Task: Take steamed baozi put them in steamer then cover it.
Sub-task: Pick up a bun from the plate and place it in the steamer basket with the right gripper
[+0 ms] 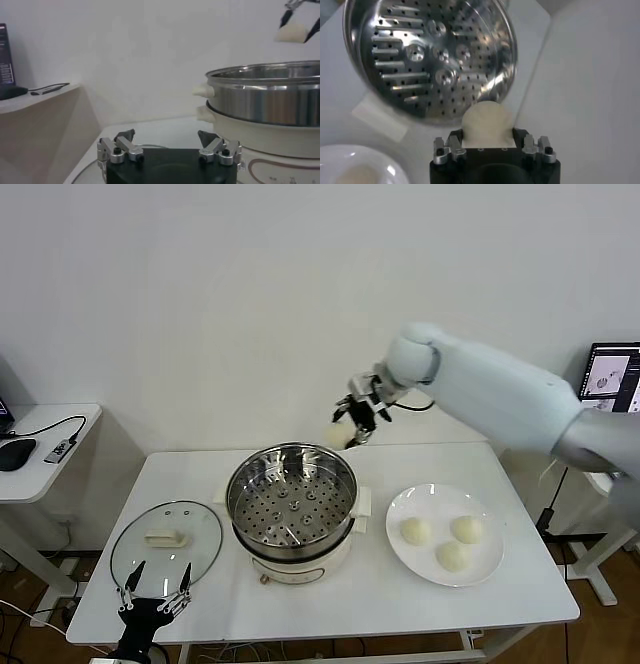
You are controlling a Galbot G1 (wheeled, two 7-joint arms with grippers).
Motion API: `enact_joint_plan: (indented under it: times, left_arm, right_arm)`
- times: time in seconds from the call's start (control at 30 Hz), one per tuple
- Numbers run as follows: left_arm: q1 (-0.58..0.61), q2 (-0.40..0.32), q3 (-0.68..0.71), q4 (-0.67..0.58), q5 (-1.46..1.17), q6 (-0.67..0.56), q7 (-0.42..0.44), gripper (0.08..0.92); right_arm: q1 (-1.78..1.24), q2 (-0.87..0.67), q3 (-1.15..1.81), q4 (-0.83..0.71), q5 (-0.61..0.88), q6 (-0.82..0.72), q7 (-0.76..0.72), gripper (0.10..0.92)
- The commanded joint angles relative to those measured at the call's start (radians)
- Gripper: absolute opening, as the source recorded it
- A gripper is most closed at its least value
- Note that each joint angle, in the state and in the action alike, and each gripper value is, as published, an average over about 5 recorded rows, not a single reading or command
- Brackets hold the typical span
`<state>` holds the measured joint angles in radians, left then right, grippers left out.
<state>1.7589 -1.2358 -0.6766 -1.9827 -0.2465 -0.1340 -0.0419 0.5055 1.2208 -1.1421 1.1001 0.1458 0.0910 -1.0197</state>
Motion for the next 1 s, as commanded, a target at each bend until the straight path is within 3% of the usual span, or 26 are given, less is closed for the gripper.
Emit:
enact_joint_plan:
  times: [0.03,0.47,0.9,1.0]
  left_arm:
    - [0.000,0.000,0.000,-0.001,-0.004,0.000,0.000,0.823]
    - [0.007,-0.009,-0.017,-0.008,-0.004,-0.004,-0.002,0.823]
    - [0.000,-0.009,-0.019,-0.005,-0.004,-0.004,-0.002,0.823]
    - [-0.004,-0.010,-0.019,-0.001,-0.003,-0.004,-0.004,0.823]
  right_arm:
    - [0.026,0.110,-0.080,-0.014,-0.022,0.132,0.023,0.619]
    - [-0.071,0.234,-0.085,-0.186,-0.353,0.350,0.087,0.619]
    - [-0.129,0.279,-0.042,-0.272,-0.485,0.436,0.130,0.627]
    - [-0.135,0.288,-0.035,-0.290,-0.521,0.454,0.139,0.666]
